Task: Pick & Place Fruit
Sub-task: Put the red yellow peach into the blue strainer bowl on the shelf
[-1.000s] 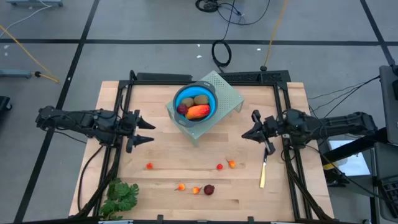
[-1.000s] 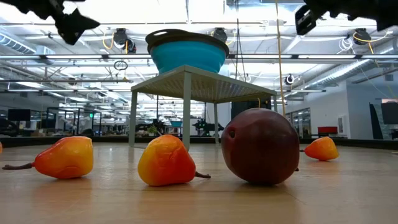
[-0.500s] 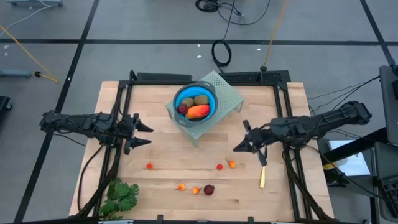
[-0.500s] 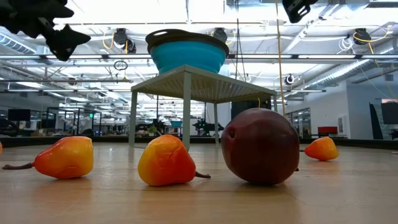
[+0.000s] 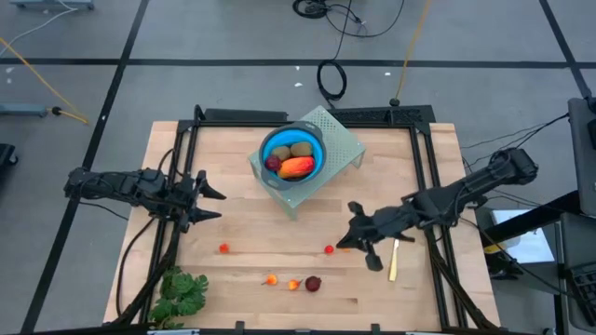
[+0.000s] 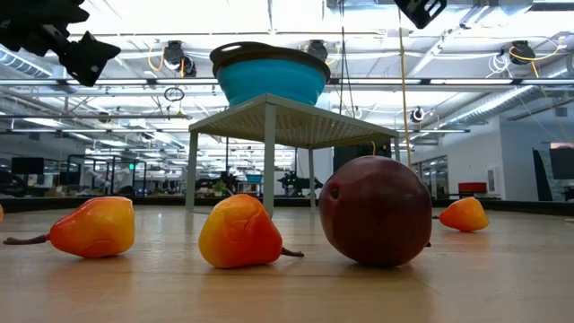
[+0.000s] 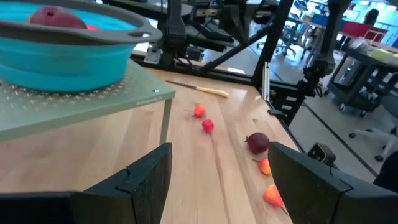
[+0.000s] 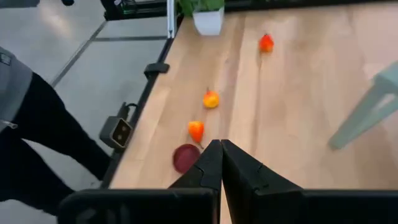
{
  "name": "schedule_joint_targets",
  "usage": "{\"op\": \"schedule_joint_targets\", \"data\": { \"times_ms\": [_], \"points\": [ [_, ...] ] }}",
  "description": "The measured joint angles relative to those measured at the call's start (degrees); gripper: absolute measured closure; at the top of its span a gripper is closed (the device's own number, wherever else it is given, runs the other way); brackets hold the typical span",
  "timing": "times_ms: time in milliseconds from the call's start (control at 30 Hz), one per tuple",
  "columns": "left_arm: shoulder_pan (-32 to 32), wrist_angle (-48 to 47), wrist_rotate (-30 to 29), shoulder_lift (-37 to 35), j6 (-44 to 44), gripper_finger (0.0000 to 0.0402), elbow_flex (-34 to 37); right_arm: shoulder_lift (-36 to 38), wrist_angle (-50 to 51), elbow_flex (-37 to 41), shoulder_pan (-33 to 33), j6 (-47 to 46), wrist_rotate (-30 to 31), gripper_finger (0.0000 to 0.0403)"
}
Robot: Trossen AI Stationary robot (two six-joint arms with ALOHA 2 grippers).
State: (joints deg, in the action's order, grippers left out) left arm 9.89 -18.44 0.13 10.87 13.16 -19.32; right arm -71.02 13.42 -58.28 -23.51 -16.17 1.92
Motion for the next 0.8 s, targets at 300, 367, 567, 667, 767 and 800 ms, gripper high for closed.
{"op": "schedule_joint_targets", "data": {
  "times_ms": [300, 367, 567, 667, 767, 800],
  "points": [
    [0.00, -2.13, -0.60, -0.18, -0.62, 0.0135, 0.01, -9.04, 10.32, -9.35, -3.12, -6.96, 1.31, 0.0403],
    [0.00, -2.55, -1.75, -0.19, -0.60, 0.0135, 0.01, -10.44, 11.41, -9.99, -3.29, -8.71, 1.39, 0.0403],
    [0.00, -2.84, -4.26, -0.19, -2.06, 0.0135, 0.01, -13.59, 13.78, -10.47, -3.25, -16.28, 3.85, 0.0403],
    [0.00, -2.79, -4.30, -0.19, -2.23, 0.0135, 0.01, -14.07, 14.92, -10.50, -3.23, -18.61, 4.31, 0.0403],
    [0.00, -2.79, -4.26, -0.21, -2.52, 0.0135, 0.01, -14.10, 15.83, -10.51, -3.18, -19.18, 4.30, 0.0403],
    [0.00, -2.80, -4.25, -0.35, -2.70, 0.0135, 0.01, -14.10, 15.64, -10.51, -3.18, -19.16, 4.30, 0.0403]
  ]
}}
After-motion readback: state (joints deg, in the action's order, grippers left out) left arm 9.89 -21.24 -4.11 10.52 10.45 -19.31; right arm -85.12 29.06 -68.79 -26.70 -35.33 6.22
